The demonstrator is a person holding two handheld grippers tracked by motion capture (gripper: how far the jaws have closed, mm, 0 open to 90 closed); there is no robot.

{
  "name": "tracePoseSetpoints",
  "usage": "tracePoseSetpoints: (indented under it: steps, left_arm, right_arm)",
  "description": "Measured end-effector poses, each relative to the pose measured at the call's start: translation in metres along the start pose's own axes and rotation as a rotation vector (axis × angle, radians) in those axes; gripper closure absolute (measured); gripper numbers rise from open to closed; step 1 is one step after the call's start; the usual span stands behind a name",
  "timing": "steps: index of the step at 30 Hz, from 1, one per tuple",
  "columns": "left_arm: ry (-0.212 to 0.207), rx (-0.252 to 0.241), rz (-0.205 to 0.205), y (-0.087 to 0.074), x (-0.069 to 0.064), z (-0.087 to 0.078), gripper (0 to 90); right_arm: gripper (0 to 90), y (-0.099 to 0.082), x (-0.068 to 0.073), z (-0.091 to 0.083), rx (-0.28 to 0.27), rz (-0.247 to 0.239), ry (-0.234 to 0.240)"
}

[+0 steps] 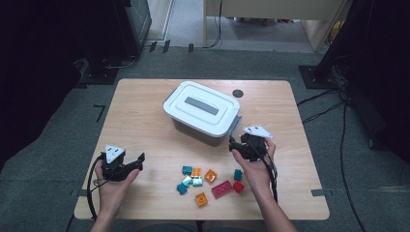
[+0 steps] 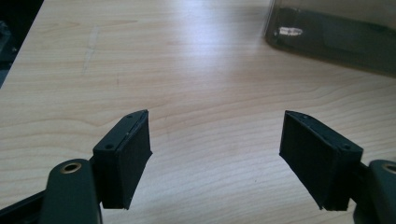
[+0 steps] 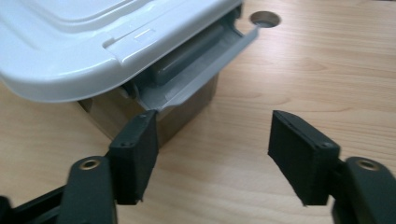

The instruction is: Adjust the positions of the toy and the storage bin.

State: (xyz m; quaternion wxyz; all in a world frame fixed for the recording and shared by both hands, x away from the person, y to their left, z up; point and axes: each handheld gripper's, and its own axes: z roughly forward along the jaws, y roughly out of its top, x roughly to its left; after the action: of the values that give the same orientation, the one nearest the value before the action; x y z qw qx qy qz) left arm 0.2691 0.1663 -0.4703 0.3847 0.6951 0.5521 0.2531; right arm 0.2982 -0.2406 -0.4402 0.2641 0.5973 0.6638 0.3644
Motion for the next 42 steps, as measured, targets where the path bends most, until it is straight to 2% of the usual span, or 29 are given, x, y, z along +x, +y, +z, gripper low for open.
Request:
tracePoseSetpoints:
  steps: [1,2,3,5,6,7,8,10,13,15,16,17,18,23,25,26,27,29,30,34,37,38,39,42]
  left_arm:
    - [-0.007,-0.003,0.001,0.002,-0.001,0.000,27.7]
    - [-0.017,-0.006,0.006,0.006,-0.002,0.002,31.4]
    - [-0.017,-0.006,0.006,0.006,-0.002,0.002,33.1]
    - [-0.023,-0.008,0.010,0.011,-0.004,0.005,34.5]
    - [-0.027,-0.011,-0.001,0.017,-0.004,0.008,36.6]
    - [-0.027,-0.011,-0.001,0.017,-0.004,0.008,37.2]
    - [-0.032,-0.012,-0.017,0.021,-0.005,0.011,37.9]
    - [-0.041,-0.021,-0.026,0.025,-0.007,0.013,38.7]
    - [-0.045,-0.026,-0.029,0.028,-0.009,0.014,39.8]
    - [-0.046,-0.033,-0.027,0.030,-0.012,0.015,40.5]
    - [-0.047,-0.036,-0.027,0.031,-0.013,0.015,41.2]
    - [-0.048,-0.040,-0.028,0.032,-0.014,0.016,41.9]
    - [-0.050,-0.045,-0.026,0.032,-0.016,0.016,43.4]
    - [-0.060,-0.053,-0.035,0.034,-0.019,0.019,45.7]
    - [-0.079,-0.068,-0.040,0.038,-0.023,0.020,47.7]
    - [-0.079,-0.068,-0.040,0.038,-0.023,0.020,48.0]
    - [-0.091,-0.086,-0.047,0.041,-0.026,0.021,48.7]
    - [-0.099,-0.093,-0.052,0.043,-0.028,0.023,50.1]
    - [-0.110,-0.105,-0.059,0.046,-0.032,0.026,50.8]
    - [-0.124,-0.116,-0.067,0.053,-0.041,0.035,52.0]
    - [-0.090,-0.135,-0.049,0.062,-0.049,0.047,54.8]
    - [-0.069,-0.141,-0.044,0.068,-0.053,0.055,56.8]
    - [-0.069,-0.141,-0.044,0.068,-0.053,0.055,57.3]
    - [-0.051,-0.130,-0.048,0.073,-0.057,0.068,57.8]
  right_arm:
    - [39.9,0.002,-0.005,0.002,-0.004,0.007,-0.020]
    - [44.0,0.005,-0.014,0.003,-0.020,0.040,-0.047]
    - [44.0,0.005,-0.014,0.003,-0.020,0.040,-0.047]
    - [47.6,0.008,-0.020,0.002,-0.034,0.076,-0.022]
    - [51.7,0.009,-0.020,0.000,-0.054,0.105,0.025]
    - [51.7,0.009,-0.020,0.000,-0.054,0.105,0.025]
    - [55.0,0.009,-0.015,0.000,-0.066,0.119,0.064]
    - [56.2,0.010,-0.007,0.003,-0.074,0.122,0.080]
    - [57.8,0.011,-0.002,0.006,-0.081,0.128,0.054]
    - [61.7,0.011,0.000,0.011,-0.090,0.164,0.008]
    - [64.3,0.011,-0.001,0.013,-0.090,0.177,0.003]
    - [67.7,0.011,-0.002,0.014,-0.090,0.174,0.010]
    - [75.0,0.011,-0.002,0.016,-0.086,0.164,0.038]
    - [76.8,0.013,-0.008,0.015,-0.079,0.154,0.058]
    - [78.5,0.014,-0.017,0.015,-0.081,0.139,0.055]
    - [78.5,0.014,-0.017,0.015,-0.081,0.139,0.055]
    - [80.1,0.016,-0.024,0.015,-0.083,0.137,0.041]
    - [80.7,0.016,-0.028,0.015,-0.085,0.139,0.036]
    - [81.5,0.017,-0.036,0.016,-0.092,0.148,0.037]
    - [79.6,0.017,-0.041,0.018,-0.086,0.162,0.057]
    - [76.3,0.018,-0.040,0.021,-0.078,0.158,0.057]
    - [74.9,0.019,-0.042,0.022,-0.077,0.158,0.079]
    - [74.9,0.019,-0.042,0.022,-0.077,0.158,0.079]
    - [76.2,0.019,-0.044,0.024,-0.071,0.180,0.100]
